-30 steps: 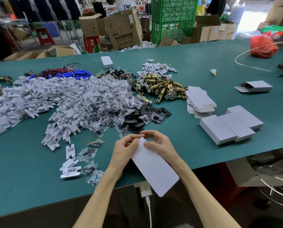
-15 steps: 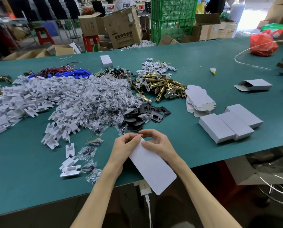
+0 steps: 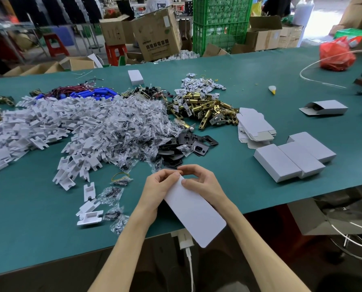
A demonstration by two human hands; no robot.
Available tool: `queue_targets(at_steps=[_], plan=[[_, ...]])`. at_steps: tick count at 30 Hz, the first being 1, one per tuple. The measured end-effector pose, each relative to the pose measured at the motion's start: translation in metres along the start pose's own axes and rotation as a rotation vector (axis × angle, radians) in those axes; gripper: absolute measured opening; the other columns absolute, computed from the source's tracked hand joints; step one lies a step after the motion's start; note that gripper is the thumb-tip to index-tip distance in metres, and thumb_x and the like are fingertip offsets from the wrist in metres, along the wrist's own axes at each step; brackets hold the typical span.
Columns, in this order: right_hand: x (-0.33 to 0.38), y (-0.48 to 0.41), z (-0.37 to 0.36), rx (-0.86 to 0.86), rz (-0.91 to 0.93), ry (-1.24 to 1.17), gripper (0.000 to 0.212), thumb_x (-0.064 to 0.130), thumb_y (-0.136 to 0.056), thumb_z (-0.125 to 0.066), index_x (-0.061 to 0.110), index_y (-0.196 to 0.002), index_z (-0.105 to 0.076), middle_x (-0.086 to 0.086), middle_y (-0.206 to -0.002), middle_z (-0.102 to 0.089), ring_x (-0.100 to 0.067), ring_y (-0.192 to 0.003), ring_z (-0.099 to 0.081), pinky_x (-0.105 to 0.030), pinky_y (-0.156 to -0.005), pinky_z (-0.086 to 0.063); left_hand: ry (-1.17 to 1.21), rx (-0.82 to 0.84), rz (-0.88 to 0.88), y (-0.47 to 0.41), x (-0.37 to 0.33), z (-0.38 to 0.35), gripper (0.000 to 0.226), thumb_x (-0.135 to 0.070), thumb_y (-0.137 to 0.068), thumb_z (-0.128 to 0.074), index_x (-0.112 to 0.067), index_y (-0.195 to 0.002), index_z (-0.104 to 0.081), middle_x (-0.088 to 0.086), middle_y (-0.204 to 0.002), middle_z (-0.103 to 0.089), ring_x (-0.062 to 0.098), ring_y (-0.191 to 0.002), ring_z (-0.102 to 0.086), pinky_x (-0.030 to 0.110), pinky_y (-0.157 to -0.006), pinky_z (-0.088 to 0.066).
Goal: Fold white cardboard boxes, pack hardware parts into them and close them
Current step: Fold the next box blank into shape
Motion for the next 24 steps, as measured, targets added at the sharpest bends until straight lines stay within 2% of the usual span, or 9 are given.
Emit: queue_targets(at_steps=[9, 20, 24], plan=[[0.0000, -0.0004, 0.0002, -0.008, 0.021, 0.018, 0.040, 0.019, -0.081, -0.070, 0.010, -0.120, -0.068, -0.001, -0.113, -0.073, -0.014, -0.093, -0.071, -0.025, -0.073, -0.056, 0.001, -0.024, -0.001, 0.0006, 0.0004, -0.0008, 0.009, -0.021, -0.096, -0.072, -0.020, -0.092, -0.081, 0.004, -0.089, -0.075, 0.013, -0.075, -0.064, 0.026, -0.067, -0.052], [0.0019, -0.0007, 0.0001, 0.025, 0.022, 0.019, 0.044, 0.019, -0.082, -0.068, 0.007, -0.124, -0.065, -0.005, -0.117, -0.070, -0.011, -0.095, -0.070, -0.023, -0.074, -0.056, 0.021, -0.022, 0.019, -0.0002, 0.0013, 0.0007, 0.009, -0.020, -0.095, -0.073, -0.019, -0.092, -0.081, 0.006, -0.090, -0.075, 0.015, -0.077, -0.064, 0.029, -0.068, -0.052], [0.0032, -0.0008, 0.0004, 0.023, 0.035, 0.036, 0.044, 0.017, -0.082, -0.067, 0.006, -0.124, -0.065, -0.008, -0.117, -0.070, -0.011, -0.097, -0.070, -0.023, -0.077, -0.056, 0.029, -0.009, 0.024, -0.0006, 0.0018, 0.0019, 0.008, -0.021, -0.094, -0.074, -0.018, -0.093, -0.082, 0.008, -0.094, -0.076, 0.017, -0.080, -0.065, 0.033, -0.073, -0.052]])
Point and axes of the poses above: each hand's wrist, its own y-axis away from the middle knuckle, its own z-axis out of the back of the hand, x = y × z, the point moved 3 cm from there along -y, towards the middle knuckle
